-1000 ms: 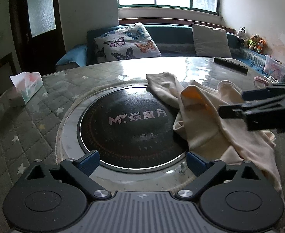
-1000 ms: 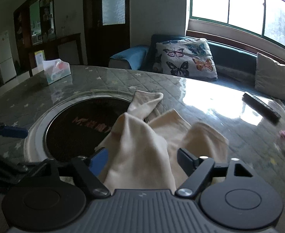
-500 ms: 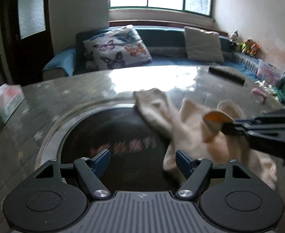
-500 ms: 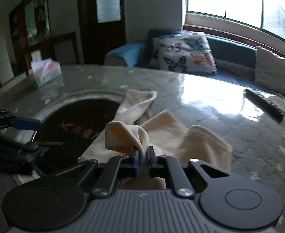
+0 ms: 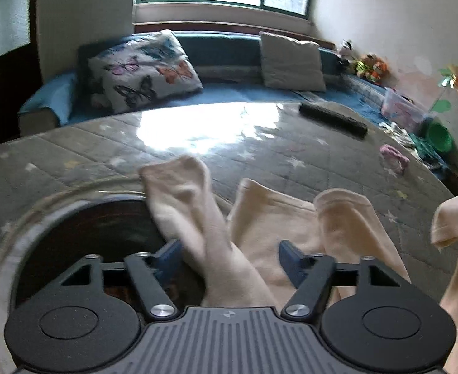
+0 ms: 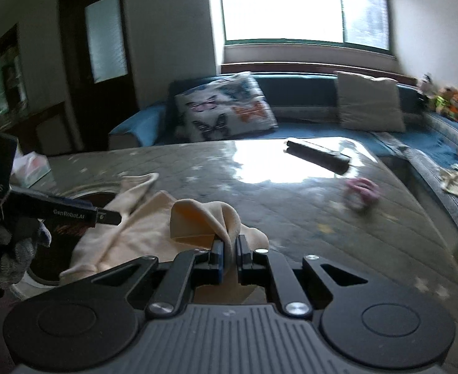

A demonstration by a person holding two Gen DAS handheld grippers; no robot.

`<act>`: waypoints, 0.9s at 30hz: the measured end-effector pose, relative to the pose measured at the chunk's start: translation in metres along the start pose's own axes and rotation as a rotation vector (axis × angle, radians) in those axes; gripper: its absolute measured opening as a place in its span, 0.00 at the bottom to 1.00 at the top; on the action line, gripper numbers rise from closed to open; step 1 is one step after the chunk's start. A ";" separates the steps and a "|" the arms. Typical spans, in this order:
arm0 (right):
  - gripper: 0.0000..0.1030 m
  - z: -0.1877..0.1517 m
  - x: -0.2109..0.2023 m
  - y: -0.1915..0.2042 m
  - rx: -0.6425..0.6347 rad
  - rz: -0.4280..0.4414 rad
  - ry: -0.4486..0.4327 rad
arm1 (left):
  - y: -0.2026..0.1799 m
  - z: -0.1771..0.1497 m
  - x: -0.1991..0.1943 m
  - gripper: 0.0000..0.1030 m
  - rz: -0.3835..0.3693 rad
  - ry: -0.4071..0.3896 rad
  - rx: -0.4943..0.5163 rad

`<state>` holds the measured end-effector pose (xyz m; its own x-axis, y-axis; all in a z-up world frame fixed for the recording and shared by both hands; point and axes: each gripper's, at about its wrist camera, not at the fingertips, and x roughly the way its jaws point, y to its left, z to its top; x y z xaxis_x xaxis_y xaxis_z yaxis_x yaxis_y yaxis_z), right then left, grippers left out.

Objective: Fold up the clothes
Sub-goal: 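Grasp the sweatshirt hem with the left gripper while the right gripper grasps the hem too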

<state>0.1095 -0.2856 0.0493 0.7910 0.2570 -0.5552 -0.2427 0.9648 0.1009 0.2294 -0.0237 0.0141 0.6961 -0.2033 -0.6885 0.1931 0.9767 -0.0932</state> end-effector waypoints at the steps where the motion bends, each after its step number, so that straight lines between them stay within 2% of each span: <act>1: 0.07 -0.003 -0.005 -0.006 0.014 -0.012 -0.001 | 0.000 -0.001 0.002 0.30 -0.011 0.009 0.004; 2: 0.07 -0.006 -0.009 -0.011 0.026 -0.025 -0.001 | 0.000 -0.003 0.003 0.14 -0.022 0.018 0.003; 3: 0.07 -0.009 -0.013 -0.016 0.038 -0.038 0.000 | 0.001 -0.005 0.001 0.08 -0.027 0.017 0.002; 4: 0.07 -0.013 -0.016 -0.020 0.049 -0.050 0.002 | 0.002 -0.007 -0.003 0.07 -0.025 0.007 0.000; 9: 0.07 -0.031 -0.031 -0.043 0.105 -0.111 0.015 | 0.016 -0.015 -0.035 0.05 0.004 -0.058 -0.056; 16: 0.07 -0.057 -0.052 -0.074 0.179 -0.193 0.031 | 0.042 -0.045 -0.103 0.05 0.130 -0.112 -0.131; 22: 0.07 -0.066 -0.065 -0.076 0.203 -0.185 0.033 | 0.059 -0.085 -0.167 0.05 0.165 -0.089 -0.221; 27: 0.08 -0.074 -0.071 -0.077 0.220 -0.173 0.056 | 0.060 -0.107 -0.197 0.06 0.195 -0.040 -0.216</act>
